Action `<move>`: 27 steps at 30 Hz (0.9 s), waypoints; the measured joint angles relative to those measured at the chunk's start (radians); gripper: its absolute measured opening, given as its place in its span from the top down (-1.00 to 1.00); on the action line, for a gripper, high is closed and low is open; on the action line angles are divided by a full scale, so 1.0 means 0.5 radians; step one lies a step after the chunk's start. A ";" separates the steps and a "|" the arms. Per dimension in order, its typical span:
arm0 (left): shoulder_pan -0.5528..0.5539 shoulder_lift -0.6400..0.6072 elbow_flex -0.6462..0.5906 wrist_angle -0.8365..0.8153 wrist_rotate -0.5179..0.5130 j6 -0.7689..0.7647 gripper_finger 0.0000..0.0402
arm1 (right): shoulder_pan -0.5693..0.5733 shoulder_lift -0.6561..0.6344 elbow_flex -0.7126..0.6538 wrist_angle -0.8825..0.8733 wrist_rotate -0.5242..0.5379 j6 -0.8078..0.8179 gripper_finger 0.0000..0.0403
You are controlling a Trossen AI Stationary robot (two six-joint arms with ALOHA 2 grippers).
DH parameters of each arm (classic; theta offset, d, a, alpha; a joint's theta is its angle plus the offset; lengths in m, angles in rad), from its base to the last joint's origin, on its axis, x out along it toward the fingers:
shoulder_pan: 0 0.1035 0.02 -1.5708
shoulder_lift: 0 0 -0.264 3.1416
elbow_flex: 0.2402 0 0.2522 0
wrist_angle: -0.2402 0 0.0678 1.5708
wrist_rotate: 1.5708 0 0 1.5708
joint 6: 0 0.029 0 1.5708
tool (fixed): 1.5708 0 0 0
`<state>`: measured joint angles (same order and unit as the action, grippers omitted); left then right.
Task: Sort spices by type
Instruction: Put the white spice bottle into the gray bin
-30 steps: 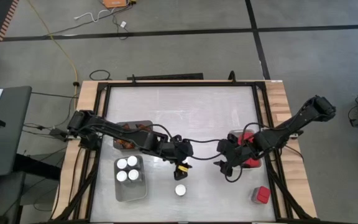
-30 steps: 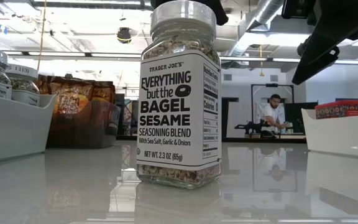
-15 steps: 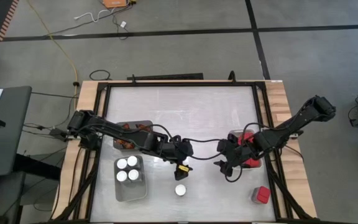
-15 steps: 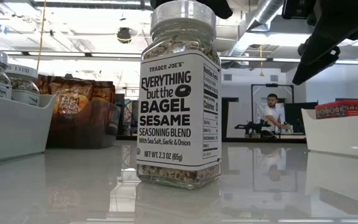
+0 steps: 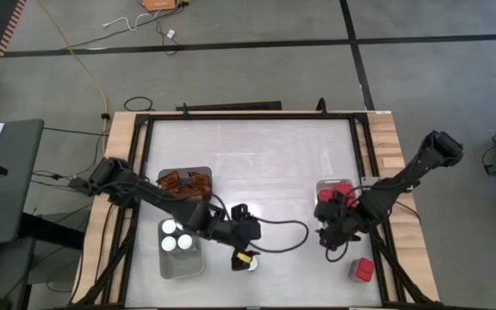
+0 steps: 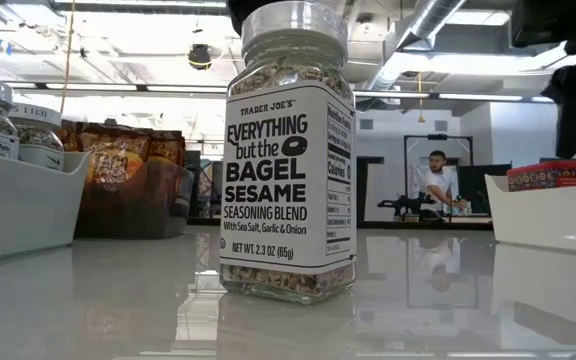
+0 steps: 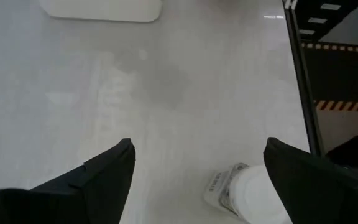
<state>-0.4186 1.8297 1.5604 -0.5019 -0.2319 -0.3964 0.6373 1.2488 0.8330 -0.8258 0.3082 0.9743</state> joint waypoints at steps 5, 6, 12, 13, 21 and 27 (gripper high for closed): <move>-0.057 0.006 0.000 0.059 0.001 0.011 -0.69 | 0.041 0.000 0.000 0.063 0.018 0.040 -0.63; -0.066 0.008 0.000 0.076 -0.001 0.063 -0.69 | 0.041 0.000 0.000 0.082 0.019 0.040 -0.63; -0.089 0.008 0.000 0.115 -0.008 0.396 -0.69 | 0.041 0.000 0.000 0.125 0.025 0.042 -0.63; -0.089 0.008 0.000 0.115 0.017 0.421 -0.69 | 0.041 0.000 0.000 0.134 0.025 0.043 -0.63; -0.093 0.185 -0.002 0.196 0.202 0.561 -0.69 | 0.041 0.002 0.000 0.189 0.027 0.065 -0.63; -0.096 0.270 0.000 0.210 0.331 0.621 -0.69 | 0.041 0.002 0.000 0.208 0.033 0.094 -0.63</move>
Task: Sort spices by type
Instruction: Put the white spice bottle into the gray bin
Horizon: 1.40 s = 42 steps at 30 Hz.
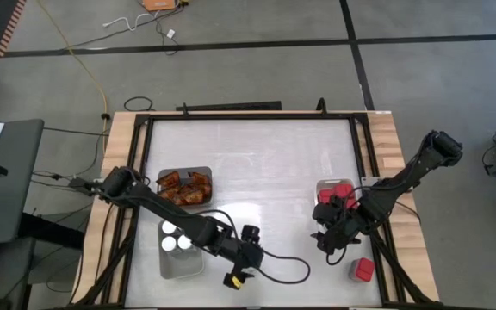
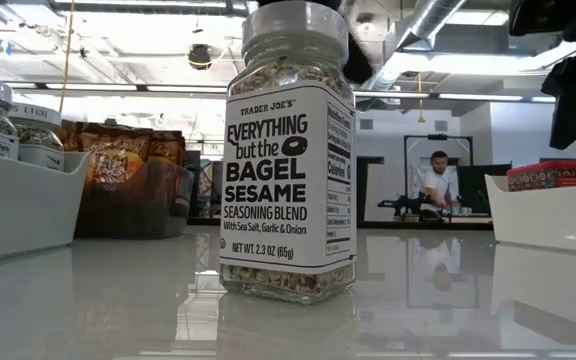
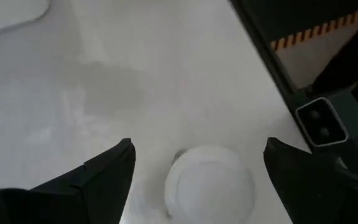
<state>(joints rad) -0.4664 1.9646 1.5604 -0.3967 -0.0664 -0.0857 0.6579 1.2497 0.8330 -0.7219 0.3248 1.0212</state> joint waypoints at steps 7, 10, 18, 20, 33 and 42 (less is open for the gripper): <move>-0.009 0.102 -0.004 -0.058 0.108 0.173 -0.69 | 0.000 0.000 0.000 0.003 0.001 0.015 -0.63; -0.009 0.108 0.000 -0.074 0.084 0.170 -0.68 | 0.002 0.000 0.000 -0.001 0.013 0.039 -0.63; 0.006 0.103 0.000 -0.129 0.087 0.145 -0.36 | 0.007 0.000 0.000 0.001 0.045 0.052 -0.63; 0.006 0.103 0.000 -0.148 0.087 0.144 -0.21 | 0.007 0.000 0.000 0.000 0.045 0.052 -0.63; 0.017 -0.091 -0.003 -0.327 -0.048 -0.192 0.06 | 0.006 0.000 0.000 -0.013 0.090 0.042 -0.63; -0.104 -0.557 0.000 -0.901 -0.502 -0.732 0.06 | -0.001 -0.001 0.000 -0.014 0.091 -0.005 -0.63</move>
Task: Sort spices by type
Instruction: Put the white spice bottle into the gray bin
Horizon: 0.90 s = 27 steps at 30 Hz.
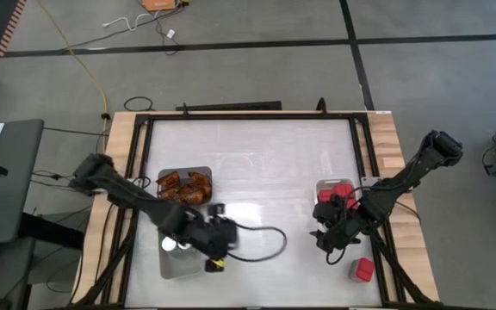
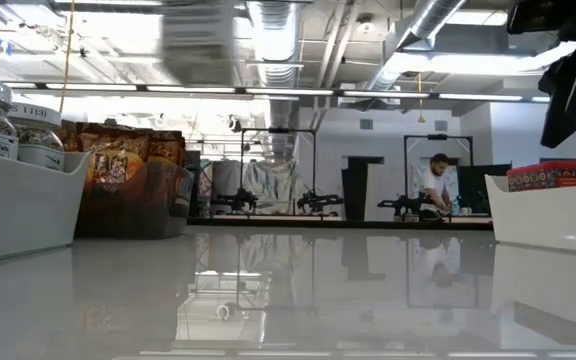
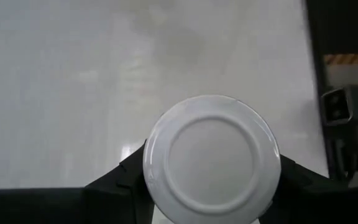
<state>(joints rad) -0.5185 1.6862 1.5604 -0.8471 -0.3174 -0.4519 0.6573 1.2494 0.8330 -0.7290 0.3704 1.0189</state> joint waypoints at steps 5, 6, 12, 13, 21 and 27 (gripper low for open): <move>-0.165 -0.185 -0.165 -0.225 -0.102 -0.500 0.06 | -0.040 0.000 0.000 -0.001 0.005 -0.013 -0.63; -0.211 -0.214 -0.213 -0.213 -0.105 -0.599 0.06 | -0.051 0.000 0.000 0.000 0.006 -0.015 -0.63; -0.524 -0.271 -0.356 -0.210 -0.298 -1.091 0.06 | -0.065 0.000 0.000 0.007 0.006 -0.050 -0.63; -0.566 -0.271 -0.356 -0.224 -0.332 -1.145 0.06 | -0.065 0.000 0.000 0.009 0.006 -0.060 -0.63; -0.791 -0.271 -0.356 -0.504 -0.394 -1.561 0.06 | -0.066 0.000 0.000 0.009 0.006 -0.064 -0.63; -0.893 -0.270 -0.422 -0.461 -0.399 -1.542 0.06 | -0.145 0.000 0.000 0.016 0.005 0.001 -0.63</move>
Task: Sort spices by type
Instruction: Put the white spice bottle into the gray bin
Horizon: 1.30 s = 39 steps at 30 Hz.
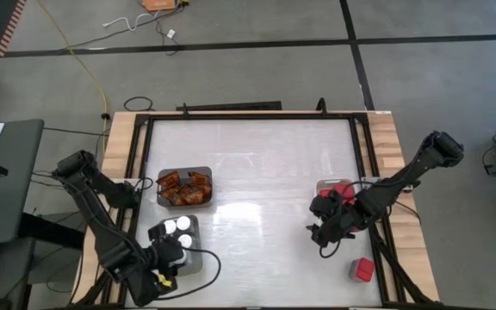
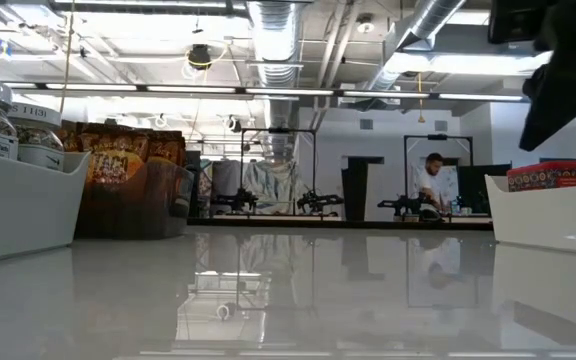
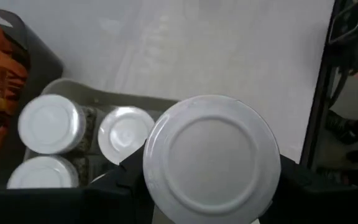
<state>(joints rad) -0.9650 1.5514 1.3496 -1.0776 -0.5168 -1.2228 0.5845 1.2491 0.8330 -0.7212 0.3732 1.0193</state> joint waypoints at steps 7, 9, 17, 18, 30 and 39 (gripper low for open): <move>-0.073 0.003 -0.228 0.216 0.009 0.043 0.06 | -0.130 0.000 0.000 0.135 -0.007 0.003 -0.63; -0.081 0.003 -0.287 0.246 0.017 0.063 0.06 | -0.165 0.000 0.000 0.163 -0.007 0.005 -0.63; -0.091 0.004 -0.490 0.456 0.082 0.156 0.06 | -0.262 0.000 0.000 0.228 -0.009 0.009 -0.63; -0.091 0.004 -0.504 0.472 0.080 0.168 0.06 | -0.272 0.000 0.000 0.232 -0.009 0.008 -0.63; -0.091 0.004 -0.639 0.676 0.071 0.372 0.06 | -0.337 0.000 0.000 0.264 -0.013 0.008 -0.63; -0.091 0.004 -0.640 0.666 0.080 0.395 -0.28 | -0.337 0.001 0.000 0.263 -0.013 0.007 -0.63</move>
<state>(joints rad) -1.0103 1.5532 1.0294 -0.7447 -0.4767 -1.0255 0.4160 1.2495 0.8330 -0.5896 0.3668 1.0229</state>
